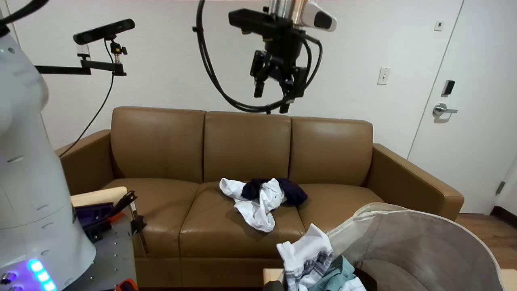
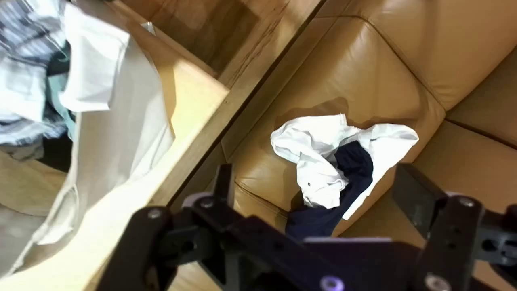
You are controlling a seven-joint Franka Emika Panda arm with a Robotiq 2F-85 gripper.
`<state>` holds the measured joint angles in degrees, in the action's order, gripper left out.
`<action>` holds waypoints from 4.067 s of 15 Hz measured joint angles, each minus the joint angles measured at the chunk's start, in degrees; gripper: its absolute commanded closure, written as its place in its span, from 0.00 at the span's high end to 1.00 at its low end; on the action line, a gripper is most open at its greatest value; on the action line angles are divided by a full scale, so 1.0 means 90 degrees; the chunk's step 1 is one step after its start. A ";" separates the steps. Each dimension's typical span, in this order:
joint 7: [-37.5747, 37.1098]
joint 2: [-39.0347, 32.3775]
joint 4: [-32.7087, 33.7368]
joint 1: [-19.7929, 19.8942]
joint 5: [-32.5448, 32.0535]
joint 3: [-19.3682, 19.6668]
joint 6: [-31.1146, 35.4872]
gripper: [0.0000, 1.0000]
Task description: Put the vest on the couch in the bag
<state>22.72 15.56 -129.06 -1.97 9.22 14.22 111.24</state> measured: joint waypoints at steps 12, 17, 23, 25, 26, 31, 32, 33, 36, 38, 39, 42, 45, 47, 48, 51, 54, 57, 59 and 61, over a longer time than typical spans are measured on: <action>0.0931 -0.3920 0.1964 -0.0415 -0.0027 -0.1860 0.0853 1.00; 0.1128 -0.4052 0.2181 -0.0348 -0.0458 -0.1957 0.0866 1.00; 0.1829 -0.5987 0.4251 -0.0520 -0.1638 -0.2410 0.0893 1.00; 0.2112 -0.6682 0.4999 -0.0677 -0.1881 -0.2561 0.0895 1.00; 0.2272 -0.7017 0.5385 -0.0774 -0.1980 -0.2632 0.0895 1.00; 0.3120 -0.8157 0.6913 -0.1168 -0.2166 -0.2812 0.0835 1.00; 0.3193 -0.8218 0.7026 -0.1156 -0.2166 -0.2813 0.0814 1.00; 0.3201 -0.8234 0.7052 -0.1148 -0.2166 -0.2806 0.0813 1.00; 0.3479 -0.8307 0.7066 -0.1165 -0.2166 -0.2850 0.0971 1.00; 0.3997 -0.8607 0.7226 -0.1231 -0.2166 -0.2940 0.1145 1.00; 0.4262 -0.8847 0.7382 -0.1291 -0.2166 -0.2992 0.1185 1.00; 0.5101 -0.9696 0.8021 -0.1517 -0.2166 -0.3133 0.1225 1.00; 0.5918 -1.0461 0.8754 -0.1714 -0.2166 -0.3279 0.1222 1.00; 0.6260 -1.0840 0.9171 -0.1826 -0.2166 -0.3321 0.1172 1.00; 0.6383 -1.0996 0.9341 -0.1873 -0.2166 -0.3320 0.1151 1.00; 0.6475 -1.1171 0.9465 -0.2017 -0.2166 -0.3058 0.1293 1.00; 0.6475 -1.1170 0.9463 -0.2228 -0.2189 -0.2615 0.1361 1.00; 0.6475 -1.1153 0.9510 -0.2432 -0.2408 -0.2270 0.1432 1.00; 0.6474 -1.1113 0.9590 -0.2519 -0.2559 -0.2128 0.1636 1.00; 0.6474 -1.1076 0.9620 -0.2555 -0.2595 -0.2078 0.1926 1.00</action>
<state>80.99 -84.12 -42.48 -24.96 -14.14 -4.48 128.57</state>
